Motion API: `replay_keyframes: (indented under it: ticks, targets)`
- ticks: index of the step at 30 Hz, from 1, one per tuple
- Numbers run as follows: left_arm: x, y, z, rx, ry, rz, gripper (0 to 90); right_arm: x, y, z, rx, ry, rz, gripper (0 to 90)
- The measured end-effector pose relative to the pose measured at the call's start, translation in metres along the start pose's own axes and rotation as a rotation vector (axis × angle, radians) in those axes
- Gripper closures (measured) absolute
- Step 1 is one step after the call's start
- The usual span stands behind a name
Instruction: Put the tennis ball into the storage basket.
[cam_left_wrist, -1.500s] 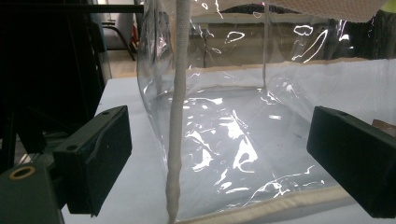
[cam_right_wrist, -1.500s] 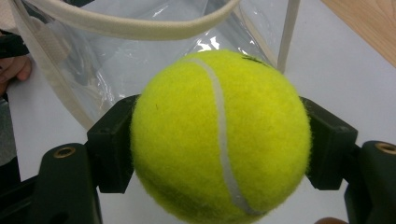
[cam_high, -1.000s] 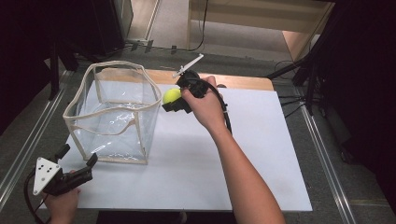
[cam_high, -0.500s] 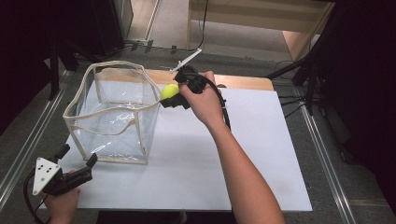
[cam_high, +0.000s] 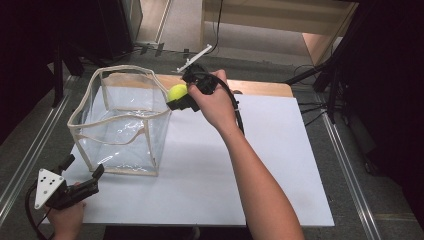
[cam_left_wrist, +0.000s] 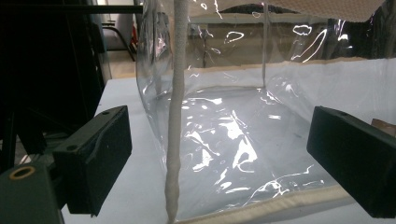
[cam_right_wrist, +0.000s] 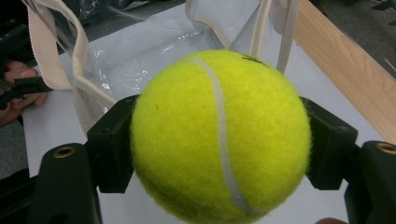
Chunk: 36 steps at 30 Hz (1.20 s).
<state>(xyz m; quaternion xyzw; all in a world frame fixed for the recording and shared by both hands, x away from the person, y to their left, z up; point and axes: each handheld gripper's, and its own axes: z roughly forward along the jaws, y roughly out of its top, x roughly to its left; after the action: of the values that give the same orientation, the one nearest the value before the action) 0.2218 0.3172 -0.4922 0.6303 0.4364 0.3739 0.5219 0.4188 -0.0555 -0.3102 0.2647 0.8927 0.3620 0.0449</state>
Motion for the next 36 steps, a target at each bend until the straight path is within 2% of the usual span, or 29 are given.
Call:
replay_keyframes:
  ticks: [10,21,36]
  targets:
    - [0.0,0.0,0.0,0.001,0.0,-0.003,6.9,0.004,0.012,0.004,-0.001,-0.001,-0.012,23.8]
    - [0.001,0.0,-0.001,0.001,-0.002,-0.003,6.9,0.008,0.023,0.012,-0.007,0.018,-0.026,23.8]
    - [0.001,0.0,-0.001,0.001,-0.003,-0.003,6.9,0.006,0.029,0.032,0.008,0.026,-0.02,23.8]
